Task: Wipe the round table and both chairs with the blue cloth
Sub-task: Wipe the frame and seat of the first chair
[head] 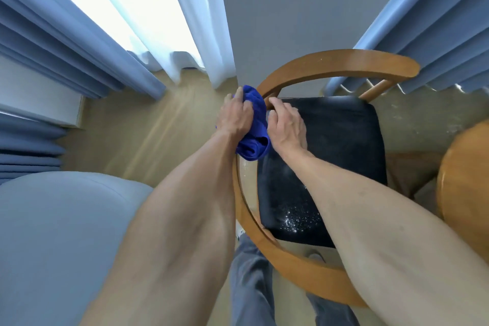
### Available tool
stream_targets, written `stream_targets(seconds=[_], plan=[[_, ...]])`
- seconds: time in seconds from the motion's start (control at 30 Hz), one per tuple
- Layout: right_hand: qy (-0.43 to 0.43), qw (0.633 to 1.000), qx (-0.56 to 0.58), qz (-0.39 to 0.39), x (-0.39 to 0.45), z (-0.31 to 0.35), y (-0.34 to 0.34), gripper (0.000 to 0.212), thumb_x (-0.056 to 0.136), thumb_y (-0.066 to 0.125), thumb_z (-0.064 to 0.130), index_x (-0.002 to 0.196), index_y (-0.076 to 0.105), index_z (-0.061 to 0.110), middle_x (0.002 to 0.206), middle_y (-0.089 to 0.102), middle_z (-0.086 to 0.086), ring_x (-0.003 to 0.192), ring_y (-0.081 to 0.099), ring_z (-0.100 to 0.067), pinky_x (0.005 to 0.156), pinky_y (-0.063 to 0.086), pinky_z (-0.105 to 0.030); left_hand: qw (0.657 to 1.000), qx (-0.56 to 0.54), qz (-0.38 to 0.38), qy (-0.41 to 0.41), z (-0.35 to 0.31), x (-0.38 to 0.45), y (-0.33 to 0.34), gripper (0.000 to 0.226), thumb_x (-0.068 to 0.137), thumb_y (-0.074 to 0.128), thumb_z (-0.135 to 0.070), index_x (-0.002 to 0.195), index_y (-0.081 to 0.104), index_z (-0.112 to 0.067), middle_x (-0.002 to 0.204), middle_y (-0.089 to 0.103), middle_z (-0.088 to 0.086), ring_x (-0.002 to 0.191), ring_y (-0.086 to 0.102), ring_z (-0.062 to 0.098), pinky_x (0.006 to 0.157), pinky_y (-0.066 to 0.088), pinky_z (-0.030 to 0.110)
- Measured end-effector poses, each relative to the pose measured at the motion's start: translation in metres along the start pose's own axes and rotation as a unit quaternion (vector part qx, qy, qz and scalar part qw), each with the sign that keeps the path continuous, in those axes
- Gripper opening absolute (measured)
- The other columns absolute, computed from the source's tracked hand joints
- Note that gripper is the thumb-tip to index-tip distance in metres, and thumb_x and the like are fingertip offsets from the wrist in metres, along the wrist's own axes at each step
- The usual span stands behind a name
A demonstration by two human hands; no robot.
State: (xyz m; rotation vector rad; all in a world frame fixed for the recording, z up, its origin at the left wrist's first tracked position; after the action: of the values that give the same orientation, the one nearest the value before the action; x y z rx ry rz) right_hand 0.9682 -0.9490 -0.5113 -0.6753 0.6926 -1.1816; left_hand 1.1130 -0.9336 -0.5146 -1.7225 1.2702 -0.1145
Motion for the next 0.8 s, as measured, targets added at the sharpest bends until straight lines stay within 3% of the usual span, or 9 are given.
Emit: stream_targets(seconds=[0.07, 0.13, 0.2, 0.3, 0.43, 0.57, 0.67, 0.8], plan=[[-0.041, 0.999, 0.018, -0.002, -0.007, -0.002, 0.005, 0.046, 0.098, 0.035, 0.034, 0.139, 0.051, 0.02, 0.131, 0.059, -0.005, 0.117, 0.054, -0.024, 0.098, 0.046, -0.043, 0.99, -0.136, -0.029, -0.033, 0.006, 0.009, -0.008, 0.054, 0.097, 0.031, -0.013, 0.15, 0.037, -0.015, 0.151, 0.043, 0.008, 0.137, 0.04, 0.027, 0.11, 0.028, 0.03], [-0.08, 0.996, 0.036, 0.025, -0.016, 0.008, 0.018, 0.054, 0.095, 0.036, 0.043, 0.143, 0.048, 0.023, 0.143, 0.052, -0.008, 0.13, 0.048, -0.024, 0.107, 0.042, -0.04, 0.978, -0.178, -0.04, -0.1, 0.023, 0.014, -0.011, 0.05, 0.095, 0.031, -0.01, 0.142, 0.048, -0.009, 0.145, 0.05, 0.012, 0.134, 0.043, 0.029, 0.107, 0.03, 0.028], [-0.121, 0.991, 0.006, 0.063, -0.024, 0.026, 0.038, 0.055, 0.095, 0.034, 0.045, 0.145, 0.046, 0.025, 0.152, 0.04, -0.014, 0.141, 0.036, -0.028, 0.113, 0.033, -0.038, 0.971, -0.19, -0.055, -0.135, 0.036, 0.012, -0.011, 0.037, 0.092, 0.033, -0.007, 0.116, 0.061, -0.001, 0.123, 0.062, 0.018, 0.118, 0.052, 0.037, 0.092, 0.036, 0.033], [-0.113, 0.993, -0.025, 0.039, -0.025, 0.039, 0.055, 0.053, 0.097, 0.03, 0.04, 0.144, 0.048, 0.022, 0.156, 0.034, -0.016, 0.146, 0.027, -0.03, 0.117, 0.025, -0.041, 0.969, -0.182, -0.07, -0.151, 0.044, 0.018, -0.012, 0.024, 0.093, 0.033, -0.009, 0.088, 0.056, -0.004, 0.093, 0.06, 0.015, 0.095, 0.053, 0.035, 0.07, 0.027, 0.031], [-0.097, 0.994, -0.05, -0.003, 0.001, 0.03, 0.059, 0.048, 0.093, 0.038, 0.038, 0.131, 0.062, 0.022, 0.15, 0.045, -0.012, 0.144, 0.032, -0.029, 0.116, 0.024, -0.044, 0.978, -0.121, -0.06, -0.159, 0.055, 0.036, -0.015, 0.035, 0.097, 0.028, -0.012, 0.105, 0.06, -0.001, 0.111, 0.062, 0.018, 0.1, 0.053, 0.035, 0.071, 0.026, 0.031], [-0.061, 0.992, -0.114, 0.012, 0.047, 0.021, 0.048, 0.041, 0.094, 0.042, 0.035, 0.126, 0.066, 0.025, 0.15, 0.045, -0.007, 0.146, 0.025, -0.031, 0.115, 0.022, -0.047, 0.985, -0.072, -0.036, -0.152, 0.055, 0.038, -0.003, 0.042, 0.1, 0.024, -0.022, 0.115, 0.06, -0.004, 0.121, 0.061, 0.019, 0.109, 0.054, 0.037, 0.079, 0.031, 0.035], [-0.041, 0.982, -0.183, 0.025, 0.06, 0.017, 0.048, 0.044, 0.101, 0.034, 0.036, 0.137, 0.056, 0.025, 0.158, 0.034, -0.004, 0.149, 0.017, -0.03, 0.117, 0.02, -0.048, 0.982, -0.041, -0.038, -0.178, 0.055, 0.041, 0.001, 0.047, 0.1, 0.025, -0.033, 0.11, 0.064, -0.008, 0.118, 0.063, 0.018, 0.108, 0.056, 0.036, 0.083, 0.035, 0.036], [-0.033, 0.977, -0.21, 0.023, 0.071, 0.006, 0.053, 0.046, 0.104, 0.029, 0.037, 0.145, 0.043, 0.022, 0.162, 0.023, -0.006, 0.151, 0.01, -0.03, 0.118, 0.016, -0.049, 0.985, 0.042, -0.063, -0.158, 0.038, 0.053, -0.003, 0.041, 0.094, 0.034, -0.036, 0.087, 0.065, -0.011, 0.096, 0.065, 0.016, 0.084, 0.055, 0.033, 0.076, 0.041, 0.036]])
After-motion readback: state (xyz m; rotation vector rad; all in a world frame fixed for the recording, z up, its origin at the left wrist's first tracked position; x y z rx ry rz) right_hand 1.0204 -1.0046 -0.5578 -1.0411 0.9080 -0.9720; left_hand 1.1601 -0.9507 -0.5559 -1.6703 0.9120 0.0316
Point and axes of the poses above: each hand's wrist, its own x-axis towards the middle knuckle, its own y-axis out of the palm, z = x × y, the point moved 5 cm from there along x, towards the middle knuckle
